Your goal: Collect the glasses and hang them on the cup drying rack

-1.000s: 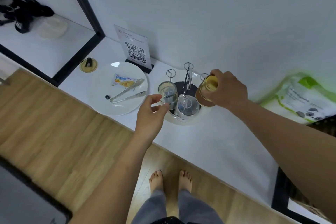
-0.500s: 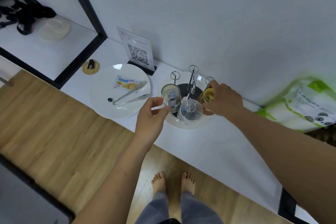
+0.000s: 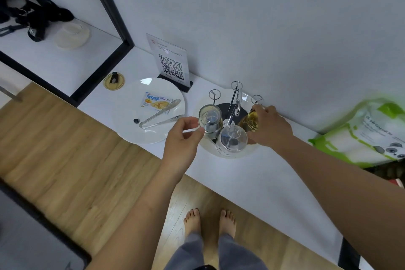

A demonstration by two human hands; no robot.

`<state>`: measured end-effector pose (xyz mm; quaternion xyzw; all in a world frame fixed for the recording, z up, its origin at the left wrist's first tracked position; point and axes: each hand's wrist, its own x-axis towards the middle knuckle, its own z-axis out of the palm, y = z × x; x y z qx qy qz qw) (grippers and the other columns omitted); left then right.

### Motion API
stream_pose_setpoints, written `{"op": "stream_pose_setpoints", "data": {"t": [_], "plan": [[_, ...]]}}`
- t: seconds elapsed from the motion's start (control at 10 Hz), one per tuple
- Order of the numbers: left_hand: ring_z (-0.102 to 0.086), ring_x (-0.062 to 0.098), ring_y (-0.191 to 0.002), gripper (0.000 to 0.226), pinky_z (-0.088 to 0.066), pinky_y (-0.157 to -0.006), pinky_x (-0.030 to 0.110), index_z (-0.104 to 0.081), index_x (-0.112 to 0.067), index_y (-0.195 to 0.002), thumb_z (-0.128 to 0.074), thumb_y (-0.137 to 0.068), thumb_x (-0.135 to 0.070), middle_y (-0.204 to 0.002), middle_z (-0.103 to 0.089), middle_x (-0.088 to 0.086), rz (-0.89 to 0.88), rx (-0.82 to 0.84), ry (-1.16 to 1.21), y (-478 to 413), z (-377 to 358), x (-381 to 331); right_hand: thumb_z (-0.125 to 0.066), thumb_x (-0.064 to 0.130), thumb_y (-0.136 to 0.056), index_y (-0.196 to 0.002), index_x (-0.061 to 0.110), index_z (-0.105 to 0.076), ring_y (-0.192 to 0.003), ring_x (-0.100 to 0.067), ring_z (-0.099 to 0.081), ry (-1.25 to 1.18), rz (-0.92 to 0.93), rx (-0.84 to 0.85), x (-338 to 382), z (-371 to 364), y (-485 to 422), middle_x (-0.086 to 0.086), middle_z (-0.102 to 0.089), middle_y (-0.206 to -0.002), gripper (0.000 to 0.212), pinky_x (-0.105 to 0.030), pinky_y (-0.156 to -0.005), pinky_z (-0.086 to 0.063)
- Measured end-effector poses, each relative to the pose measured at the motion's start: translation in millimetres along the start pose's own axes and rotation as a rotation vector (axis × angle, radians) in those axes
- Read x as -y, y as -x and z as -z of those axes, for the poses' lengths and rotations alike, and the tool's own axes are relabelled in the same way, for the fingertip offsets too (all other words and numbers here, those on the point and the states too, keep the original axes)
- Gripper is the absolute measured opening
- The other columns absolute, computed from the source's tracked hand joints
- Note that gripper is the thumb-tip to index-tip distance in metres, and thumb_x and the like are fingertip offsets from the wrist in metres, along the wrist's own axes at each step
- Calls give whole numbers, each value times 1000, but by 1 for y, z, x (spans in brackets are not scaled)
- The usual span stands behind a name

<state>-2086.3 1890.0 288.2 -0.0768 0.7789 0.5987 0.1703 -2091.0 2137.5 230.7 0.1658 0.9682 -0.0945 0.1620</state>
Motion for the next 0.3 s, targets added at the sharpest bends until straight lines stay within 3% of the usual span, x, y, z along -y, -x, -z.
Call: {"op": "stream_pose_setpoints", "data": {"t": [0.1,0.3], "plan": [[-62,6,-97,18,-46,-73,19,-62,-31,-109,-64,-93,-24,-111,-64,-14,2,-8,17,0,2,-1,-76,54,-72,-143,29,-26,-108,-35,-61,18,5,9,0,2,3,-12,-44,-131,90,-39,-82,-53],[-61,6,-97,22,-48,-75,21,-63,-24,-115,-64,-93,-22,-111,-65,-10,-21,-28,28,1,8,-5,-73,38,-76,-146,30,-23,-105,-35,-62,4,-3,17,0,13,10,-11,-39,-140,87,-35,-73,-48]]}}
